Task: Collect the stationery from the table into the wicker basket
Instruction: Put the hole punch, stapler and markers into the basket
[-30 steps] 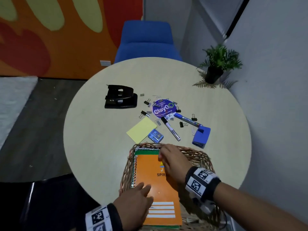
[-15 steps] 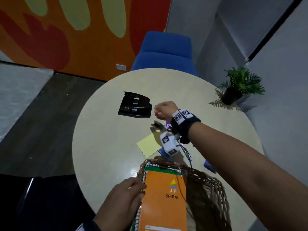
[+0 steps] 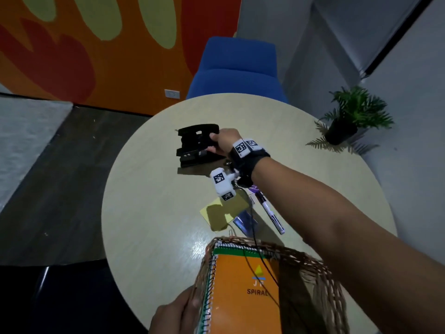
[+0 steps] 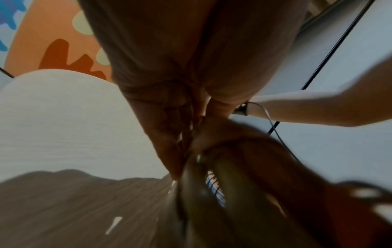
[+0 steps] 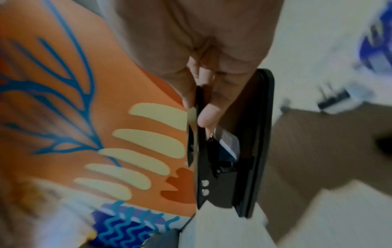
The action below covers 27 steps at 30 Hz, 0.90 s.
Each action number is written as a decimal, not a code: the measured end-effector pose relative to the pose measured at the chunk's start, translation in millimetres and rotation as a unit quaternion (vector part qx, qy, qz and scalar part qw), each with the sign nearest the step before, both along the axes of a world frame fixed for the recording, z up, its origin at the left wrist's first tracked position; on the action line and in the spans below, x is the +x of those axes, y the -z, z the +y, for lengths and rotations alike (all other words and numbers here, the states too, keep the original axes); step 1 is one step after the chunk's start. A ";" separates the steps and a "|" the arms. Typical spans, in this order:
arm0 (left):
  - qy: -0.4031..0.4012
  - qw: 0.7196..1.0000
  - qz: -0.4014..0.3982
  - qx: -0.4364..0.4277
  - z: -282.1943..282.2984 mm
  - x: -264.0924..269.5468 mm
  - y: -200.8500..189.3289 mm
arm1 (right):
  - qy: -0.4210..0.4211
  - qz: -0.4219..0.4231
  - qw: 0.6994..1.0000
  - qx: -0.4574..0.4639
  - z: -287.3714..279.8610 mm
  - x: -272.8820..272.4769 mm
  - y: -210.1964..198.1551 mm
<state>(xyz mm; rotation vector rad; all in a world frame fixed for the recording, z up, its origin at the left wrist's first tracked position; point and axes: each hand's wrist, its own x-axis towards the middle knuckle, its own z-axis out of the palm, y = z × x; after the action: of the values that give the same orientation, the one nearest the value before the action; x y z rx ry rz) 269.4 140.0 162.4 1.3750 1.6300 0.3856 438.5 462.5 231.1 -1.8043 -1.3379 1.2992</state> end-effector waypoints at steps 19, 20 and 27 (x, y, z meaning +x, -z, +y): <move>0.369 0.882 0.146 0.254 188.2 119.7 -76.9 | 0.177 0.033 0.984 -0.010 -391.6 162.3 -3.7; 0.428 0.848 0.159 0.268 198.2 151.7 -75.7 | 0.184 0.037 0.982 -0.015 -392.8 158.0 2.4; 0.676 0.636 0.226 0.295 203.7 313.3 -32.5 | 0.199 -0.012 0.980 0.013 -386.9 149.4 20.1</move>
<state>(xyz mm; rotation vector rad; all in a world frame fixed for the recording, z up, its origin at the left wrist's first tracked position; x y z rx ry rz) 582.7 343.8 194.9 2.9152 0.3069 -0.4393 587.9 75.6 211.0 -1.9486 -0.9338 1.0389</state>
